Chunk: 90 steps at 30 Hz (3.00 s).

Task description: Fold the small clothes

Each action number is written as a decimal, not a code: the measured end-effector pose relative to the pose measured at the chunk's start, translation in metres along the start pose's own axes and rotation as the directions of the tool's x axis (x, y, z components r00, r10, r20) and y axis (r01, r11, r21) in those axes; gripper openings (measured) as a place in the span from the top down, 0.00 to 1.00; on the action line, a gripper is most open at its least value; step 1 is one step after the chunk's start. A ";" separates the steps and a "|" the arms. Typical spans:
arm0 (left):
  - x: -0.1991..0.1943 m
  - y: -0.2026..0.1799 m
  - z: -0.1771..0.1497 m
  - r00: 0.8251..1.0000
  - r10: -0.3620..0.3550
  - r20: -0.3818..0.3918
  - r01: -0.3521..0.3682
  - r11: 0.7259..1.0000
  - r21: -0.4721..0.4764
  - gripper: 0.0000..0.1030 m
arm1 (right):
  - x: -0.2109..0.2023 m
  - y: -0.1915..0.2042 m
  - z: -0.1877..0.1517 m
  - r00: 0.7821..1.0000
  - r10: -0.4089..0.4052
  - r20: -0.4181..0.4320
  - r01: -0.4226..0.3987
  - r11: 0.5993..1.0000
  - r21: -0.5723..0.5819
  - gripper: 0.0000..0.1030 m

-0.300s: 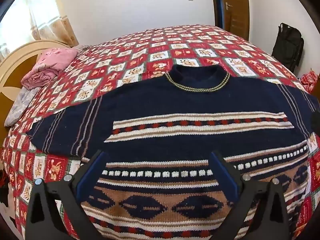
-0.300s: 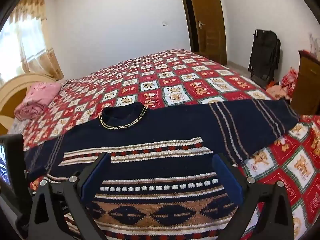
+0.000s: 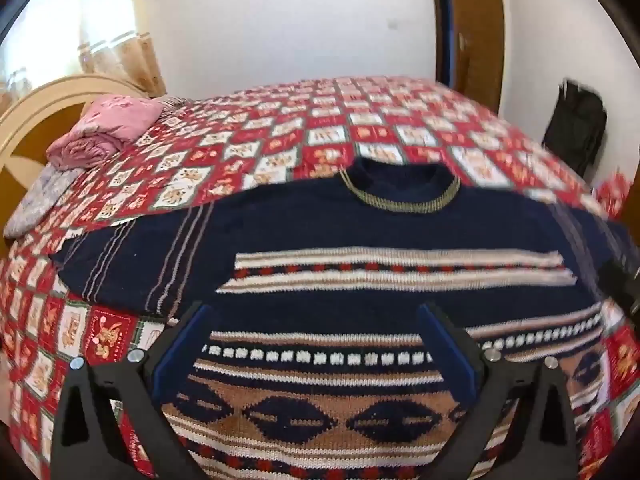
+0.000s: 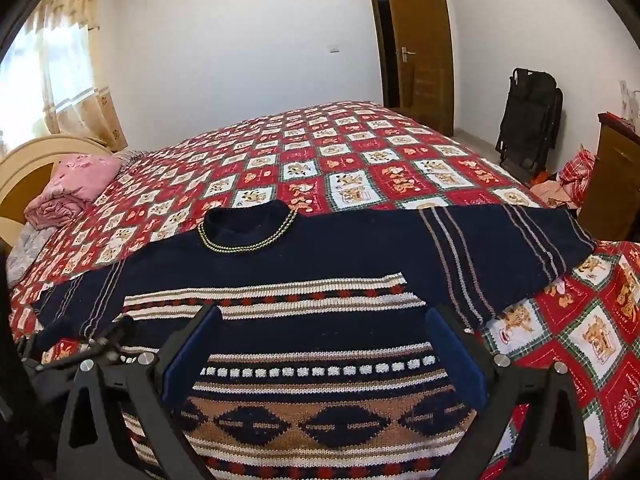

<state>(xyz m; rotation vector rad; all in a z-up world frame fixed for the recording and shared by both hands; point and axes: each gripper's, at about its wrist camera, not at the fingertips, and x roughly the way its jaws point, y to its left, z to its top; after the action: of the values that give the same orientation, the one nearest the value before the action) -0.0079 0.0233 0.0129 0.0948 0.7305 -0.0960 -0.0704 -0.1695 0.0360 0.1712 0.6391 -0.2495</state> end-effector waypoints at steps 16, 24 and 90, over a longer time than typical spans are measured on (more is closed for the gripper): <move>-0.002 0.006 -0.002 1.000 0.024 -0.008 -0.024 1.000 -0.012 0.00 | -0.001 -0.004 -0.003 1.000 -0.002 -0.002 0.002 1.000 0.014 0.01; 0.001 0.006 -0.003 0.999 0.028 -0.030 -0.029 0.999 -0.021 0.00 | -0.001 -0.004 -0.005 1.000 0.000 -0.001 0.000 1.000 0.013 0.01; 0.011 -0.011 -0.009 0.997 -0.035 -0.071 0.034 0.999 -0.020 0.00 | 0.013 -0.082 0.020 0.983 -0.186 0.002 0.186 0.982 0.044 0.01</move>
<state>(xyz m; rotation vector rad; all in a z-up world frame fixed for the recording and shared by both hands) -0.0073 0.0128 -0.0013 0.0678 0.8044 -0.1192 -0.0722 -0.2547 0.0374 0.1526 0.6448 -0.4445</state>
